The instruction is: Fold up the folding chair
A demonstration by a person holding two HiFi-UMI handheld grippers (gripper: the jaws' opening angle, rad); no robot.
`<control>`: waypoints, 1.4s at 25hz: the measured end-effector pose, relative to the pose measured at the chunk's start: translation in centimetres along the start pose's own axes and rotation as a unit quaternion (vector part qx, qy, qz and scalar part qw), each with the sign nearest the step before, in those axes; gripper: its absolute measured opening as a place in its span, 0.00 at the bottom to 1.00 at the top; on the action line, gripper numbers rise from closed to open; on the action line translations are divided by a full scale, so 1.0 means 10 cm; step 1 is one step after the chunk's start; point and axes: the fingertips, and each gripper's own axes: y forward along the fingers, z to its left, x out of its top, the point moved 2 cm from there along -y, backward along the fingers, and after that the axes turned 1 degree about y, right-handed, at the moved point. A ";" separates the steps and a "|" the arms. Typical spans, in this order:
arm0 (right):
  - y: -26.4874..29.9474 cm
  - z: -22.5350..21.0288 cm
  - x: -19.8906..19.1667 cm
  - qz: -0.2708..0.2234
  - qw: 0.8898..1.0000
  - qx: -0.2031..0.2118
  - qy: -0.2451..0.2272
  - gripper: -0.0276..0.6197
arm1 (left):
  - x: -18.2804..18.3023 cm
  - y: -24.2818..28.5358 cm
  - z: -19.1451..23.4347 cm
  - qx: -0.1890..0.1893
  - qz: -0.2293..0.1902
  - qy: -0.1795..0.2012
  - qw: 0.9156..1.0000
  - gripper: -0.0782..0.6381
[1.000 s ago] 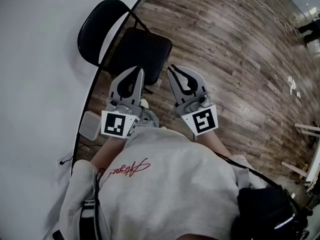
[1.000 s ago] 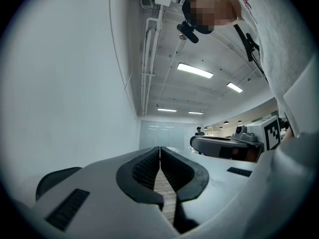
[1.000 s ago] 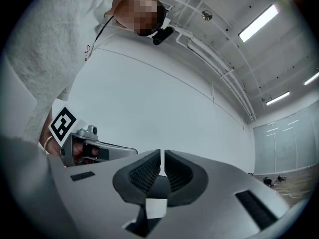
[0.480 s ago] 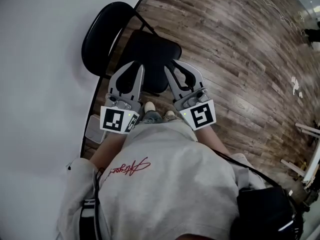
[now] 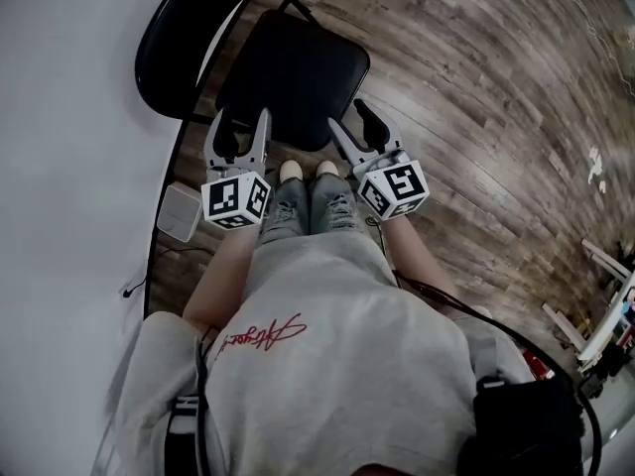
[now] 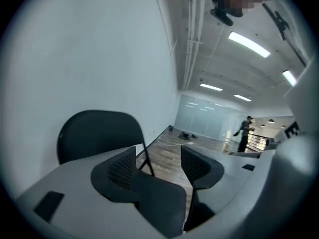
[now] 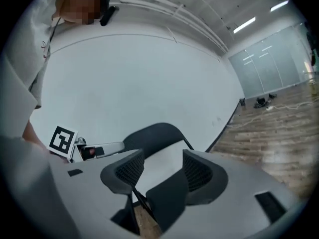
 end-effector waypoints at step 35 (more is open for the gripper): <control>0.54 -1.79 -3.26 0.216 0.916 -0.193 0.276 0.40 | -1.38 0.44 2.63 0.426 0.029 -0.045 0.903 0.34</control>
